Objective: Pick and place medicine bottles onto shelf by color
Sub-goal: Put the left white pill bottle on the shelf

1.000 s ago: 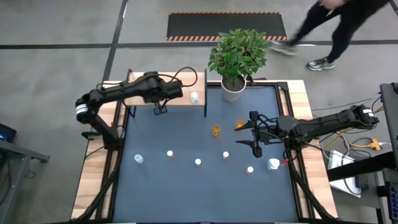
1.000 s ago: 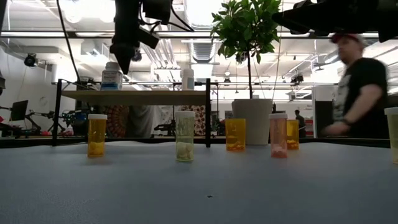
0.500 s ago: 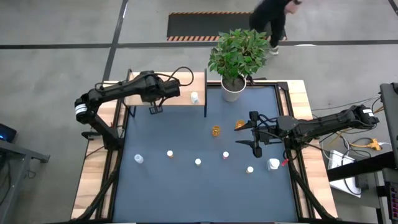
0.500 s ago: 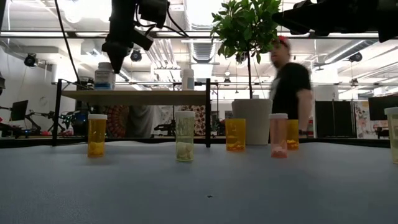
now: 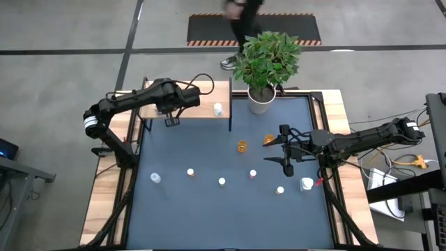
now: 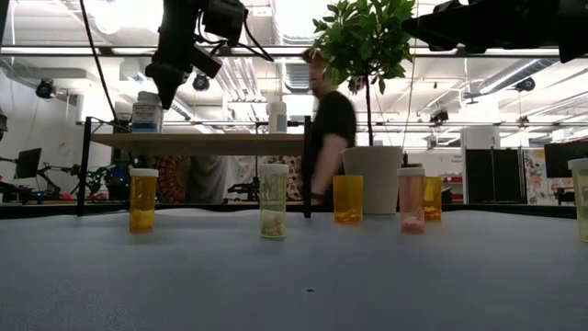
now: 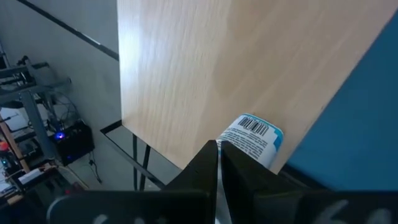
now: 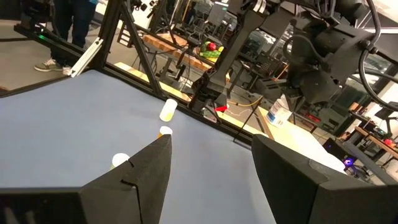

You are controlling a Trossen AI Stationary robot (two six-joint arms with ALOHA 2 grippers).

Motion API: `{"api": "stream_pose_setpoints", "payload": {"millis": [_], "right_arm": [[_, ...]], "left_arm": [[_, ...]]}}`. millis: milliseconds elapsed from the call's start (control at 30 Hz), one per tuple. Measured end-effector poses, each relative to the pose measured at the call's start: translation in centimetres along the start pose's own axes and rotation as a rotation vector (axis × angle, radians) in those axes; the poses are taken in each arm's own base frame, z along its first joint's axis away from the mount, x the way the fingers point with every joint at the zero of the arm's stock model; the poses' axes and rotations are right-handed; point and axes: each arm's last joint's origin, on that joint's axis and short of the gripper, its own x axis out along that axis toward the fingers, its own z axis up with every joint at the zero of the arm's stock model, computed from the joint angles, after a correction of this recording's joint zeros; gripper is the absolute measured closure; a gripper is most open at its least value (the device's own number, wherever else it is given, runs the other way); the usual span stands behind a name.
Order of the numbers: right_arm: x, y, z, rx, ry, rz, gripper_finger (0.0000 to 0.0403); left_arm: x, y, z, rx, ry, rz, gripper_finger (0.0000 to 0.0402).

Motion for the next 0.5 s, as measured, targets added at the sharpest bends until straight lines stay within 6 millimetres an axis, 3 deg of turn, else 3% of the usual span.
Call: {"api": "stream_pose_setpoints", "payload": {"millis": [500], "right_arm": [[0.0,0.0,-0.01,0.0,0.0,0.0,0.0188]], "left_arm": [[0.12,0.22,-0.37,-0.025,-0.004,-0.126,0.04]]}}
